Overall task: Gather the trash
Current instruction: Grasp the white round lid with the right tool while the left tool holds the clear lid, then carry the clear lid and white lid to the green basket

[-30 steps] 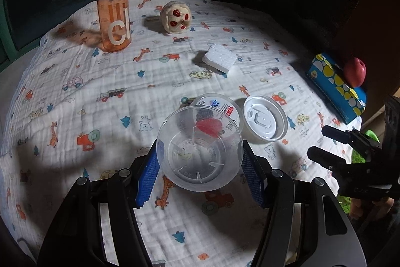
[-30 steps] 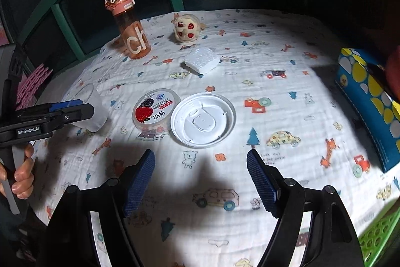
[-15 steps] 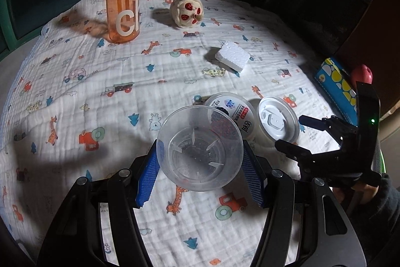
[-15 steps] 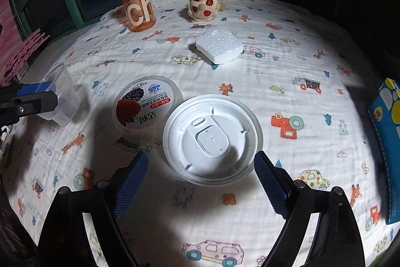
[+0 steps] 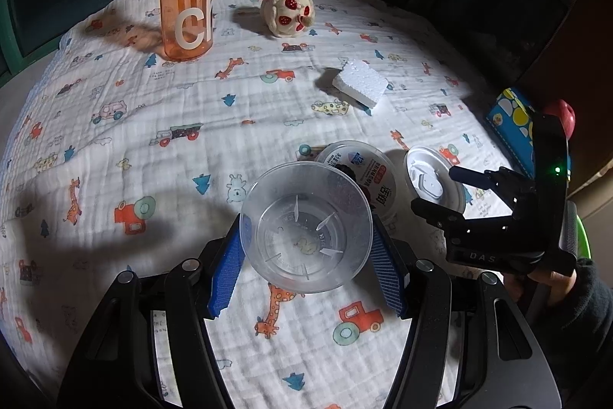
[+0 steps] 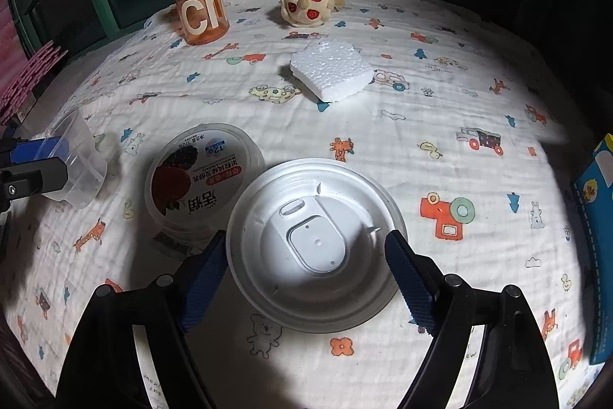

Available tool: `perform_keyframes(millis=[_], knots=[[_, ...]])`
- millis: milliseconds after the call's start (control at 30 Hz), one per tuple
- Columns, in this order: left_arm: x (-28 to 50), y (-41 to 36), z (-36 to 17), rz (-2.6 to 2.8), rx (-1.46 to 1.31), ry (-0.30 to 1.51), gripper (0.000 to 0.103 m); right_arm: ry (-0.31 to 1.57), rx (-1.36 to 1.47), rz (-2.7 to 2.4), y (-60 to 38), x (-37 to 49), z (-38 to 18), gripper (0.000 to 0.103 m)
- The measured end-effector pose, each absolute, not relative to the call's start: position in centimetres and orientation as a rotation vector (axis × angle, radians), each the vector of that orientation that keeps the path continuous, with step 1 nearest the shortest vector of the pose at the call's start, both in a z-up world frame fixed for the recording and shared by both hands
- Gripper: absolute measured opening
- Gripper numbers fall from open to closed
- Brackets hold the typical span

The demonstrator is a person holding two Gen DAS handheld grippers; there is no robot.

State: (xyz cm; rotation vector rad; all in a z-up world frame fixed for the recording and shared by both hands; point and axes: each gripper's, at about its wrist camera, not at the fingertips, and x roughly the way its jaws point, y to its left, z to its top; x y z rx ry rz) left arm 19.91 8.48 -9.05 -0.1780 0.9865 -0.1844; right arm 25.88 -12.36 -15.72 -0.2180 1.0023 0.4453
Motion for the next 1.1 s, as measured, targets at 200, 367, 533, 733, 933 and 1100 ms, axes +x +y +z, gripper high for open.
perform_keyframes(millis=[200,367,533,733,933,1100], knots=[[19.9,8.5,-9.1,-0.183,-0.177,0.987,0.061,0.991,-0.234,0.409,-12.6,25.8,-15.8,0.089],[20.0,8.9,-9.3,-0.180,-0.183,0.992,0.061,0.978,-0.237,0.398,-13.2,25.6,-15.4,0.092],[20.0,8.8,-9.5,-0.185,-0.186,0.992,0.061,0.968,-0.228,0.387,-13.7,25.3,-15.0,0.093],[20.1,8.6,-9.6,-0.188,-0.193,0.995,0.061,1.012,-0.213,0.415,-13.8,25.9,-15.8,0.094],[20.1,8.7,-9.6,-0.189,-0.193,0.995,0.061,1.016,-0.192,0.399,-13.7,26.2,-16.3,0.095],[20.2,8.6,-9.8,-0.192,-0.196,1.001,0.061,1.028,-0.186,0.404,-13.8,26.6,-16.6,0.094]])
